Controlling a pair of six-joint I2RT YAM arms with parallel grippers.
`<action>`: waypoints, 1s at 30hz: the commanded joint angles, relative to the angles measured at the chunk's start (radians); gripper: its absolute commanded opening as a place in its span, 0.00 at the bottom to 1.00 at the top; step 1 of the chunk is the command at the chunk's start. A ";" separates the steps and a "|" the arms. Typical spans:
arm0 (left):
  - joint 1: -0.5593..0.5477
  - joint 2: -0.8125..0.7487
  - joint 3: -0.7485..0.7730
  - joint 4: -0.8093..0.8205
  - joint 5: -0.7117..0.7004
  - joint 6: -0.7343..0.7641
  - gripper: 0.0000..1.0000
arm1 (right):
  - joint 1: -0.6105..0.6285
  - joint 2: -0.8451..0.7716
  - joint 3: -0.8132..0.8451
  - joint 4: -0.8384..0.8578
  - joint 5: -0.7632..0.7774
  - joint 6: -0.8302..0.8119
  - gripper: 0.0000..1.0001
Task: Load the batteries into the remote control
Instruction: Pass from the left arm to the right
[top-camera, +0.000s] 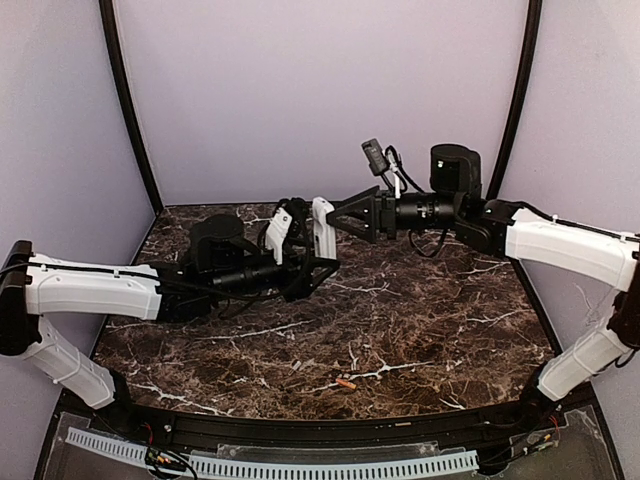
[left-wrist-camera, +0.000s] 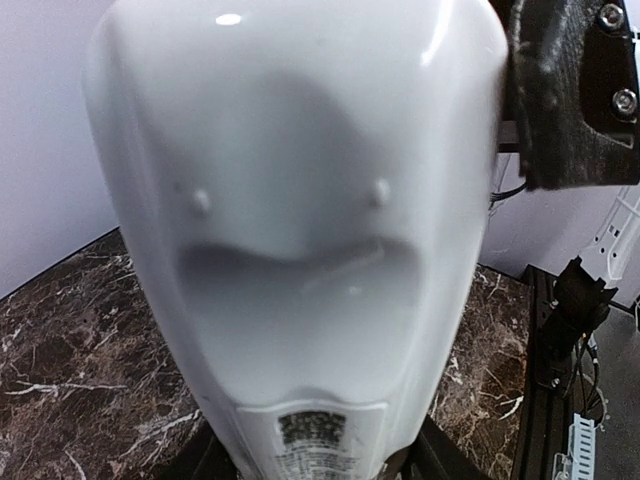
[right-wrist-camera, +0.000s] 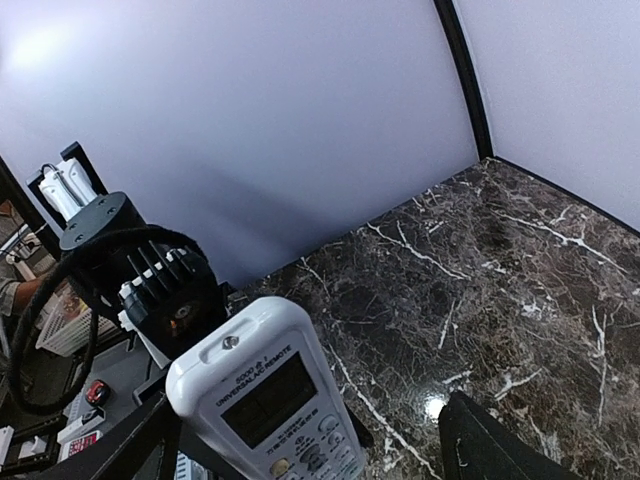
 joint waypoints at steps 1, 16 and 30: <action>0.000 -0.003 0.054 -0.094 -0.060 0.022 0.42 | 0.026 0.018 0.058 -0.196 0.106 -0.075 0.88; -0.001 0.095 0.151 -0.186 -0.145 -0.033 0.40 | 0.093 0.080 0.110 -0.231 0.347 -0.094 0.72; -0.001 0.104 0.161 -0.200 -0.179 -0.043 0.40 | 0.091 0.079 0.107 -0.213 0.389 -0.087 0.33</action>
